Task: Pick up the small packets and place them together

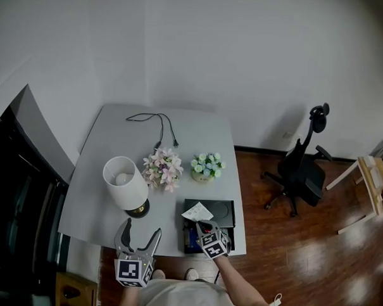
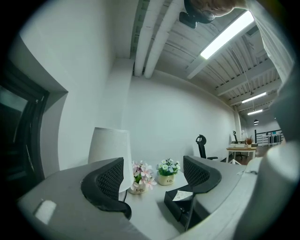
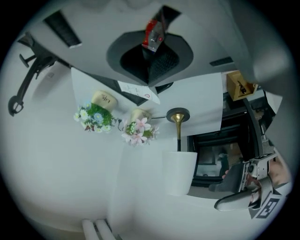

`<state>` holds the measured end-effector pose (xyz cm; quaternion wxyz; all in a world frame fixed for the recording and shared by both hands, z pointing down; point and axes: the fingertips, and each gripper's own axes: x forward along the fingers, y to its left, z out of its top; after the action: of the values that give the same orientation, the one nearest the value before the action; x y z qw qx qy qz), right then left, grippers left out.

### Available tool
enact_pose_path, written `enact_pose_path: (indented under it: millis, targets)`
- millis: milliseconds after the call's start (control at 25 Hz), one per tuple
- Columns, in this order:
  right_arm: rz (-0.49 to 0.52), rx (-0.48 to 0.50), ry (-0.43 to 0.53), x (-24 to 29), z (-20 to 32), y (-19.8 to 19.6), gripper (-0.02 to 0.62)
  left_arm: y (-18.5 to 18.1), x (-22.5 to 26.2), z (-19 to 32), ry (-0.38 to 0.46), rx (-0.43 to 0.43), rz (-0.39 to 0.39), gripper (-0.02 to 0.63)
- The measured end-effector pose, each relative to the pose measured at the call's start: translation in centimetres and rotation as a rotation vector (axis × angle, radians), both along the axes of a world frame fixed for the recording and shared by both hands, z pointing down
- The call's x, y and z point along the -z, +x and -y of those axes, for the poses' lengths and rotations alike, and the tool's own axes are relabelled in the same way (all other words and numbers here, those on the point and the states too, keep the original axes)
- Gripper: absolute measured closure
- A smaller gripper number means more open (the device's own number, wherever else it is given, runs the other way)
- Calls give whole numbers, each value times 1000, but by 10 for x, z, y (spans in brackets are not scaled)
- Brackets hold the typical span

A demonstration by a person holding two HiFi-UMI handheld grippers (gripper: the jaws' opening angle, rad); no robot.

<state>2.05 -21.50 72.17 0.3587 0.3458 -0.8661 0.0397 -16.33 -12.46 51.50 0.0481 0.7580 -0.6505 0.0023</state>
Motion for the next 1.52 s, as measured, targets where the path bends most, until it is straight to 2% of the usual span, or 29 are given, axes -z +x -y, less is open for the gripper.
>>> enact_pose_path:
  millis: [120,280,320,440,560,600,640,680,800,920,1000,1080,1200,1320,1520]
  targets:
    - [41,-63,-62,-20,2,-6,592,0,-2,-1,-8,-6,2,205]
    - [103,-173,-99,-27,17,-10,591,3,-5,-3,-17,-16,2,206]
    - [105,-187,-104,-30,21,-11,572,3,-6,-3,-19,-20,4,206]
    - [101,-206,-120,-32,28,-18,546,3,-5,-2,-21,-30,10,206]
    - [165,-189,-96,-17,28,-27,537,4,-7,-2,-25,-34,7,206]
    - [197,-179,-86,-11,27,-31,474,4,-7,-1,-26,-36,6,206]
    - [231,-167,-82,-3,25,-35,274,4,-7,-1,-26,-39,6,206]
    - [263,-155,-77,5,23,-37,131,5,-7,0,-26,-43,6,206]
    - [372,-134,0,47,20,-33,131,7,-7,4,-24,-57,6,206]
    - [494,-112,148,110,14,-16,135,13,-2,8,-5,-76,4,216]
    - [568,-99,255,156,7,-1,170,17,4,10,14,-87,2,222]
    - [613,-93,349,194,-2,15,170,20,11,12,37,-99,3,222]
    - [615,-92,439,226,-16,33,170,25,20,15,63,-120,0,222]
    - [588,-73,487,240,-30,43,170,31,22,17,69,-139,-3,224]
    - [539,-49,438,226,-43,54,172,42,16,21,49,-154,19,245]
